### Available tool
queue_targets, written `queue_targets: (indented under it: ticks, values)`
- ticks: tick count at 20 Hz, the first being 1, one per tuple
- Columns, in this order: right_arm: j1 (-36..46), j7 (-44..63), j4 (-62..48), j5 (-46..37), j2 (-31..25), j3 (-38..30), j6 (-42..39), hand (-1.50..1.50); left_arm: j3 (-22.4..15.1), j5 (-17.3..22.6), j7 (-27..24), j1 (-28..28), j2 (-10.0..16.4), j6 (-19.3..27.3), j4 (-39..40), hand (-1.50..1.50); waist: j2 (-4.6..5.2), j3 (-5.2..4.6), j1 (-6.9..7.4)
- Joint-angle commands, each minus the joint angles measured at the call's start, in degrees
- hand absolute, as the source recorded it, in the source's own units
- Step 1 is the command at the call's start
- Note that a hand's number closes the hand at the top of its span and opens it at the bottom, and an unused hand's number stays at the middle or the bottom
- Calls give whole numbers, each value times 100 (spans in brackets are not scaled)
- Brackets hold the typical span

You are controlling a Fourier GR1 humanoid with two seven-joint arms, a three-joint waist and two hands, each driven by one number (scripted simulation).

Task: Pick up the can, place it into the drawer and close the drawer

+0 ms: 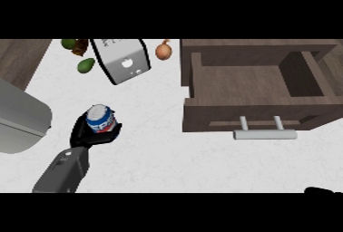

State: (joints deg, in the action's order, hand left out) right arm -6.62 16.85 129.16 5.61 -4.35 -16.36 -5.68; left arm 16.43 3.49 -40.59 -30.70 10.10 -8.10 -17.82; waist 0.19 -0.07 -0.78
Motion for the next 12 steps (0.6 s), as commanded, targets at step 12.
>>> queue_targets:
  ticks: [12]
  values:
    - [470,414,-5,-154,-123,-89,279,-150,-180,188,376,-633,-870,581,-599,150,-31,7,81]
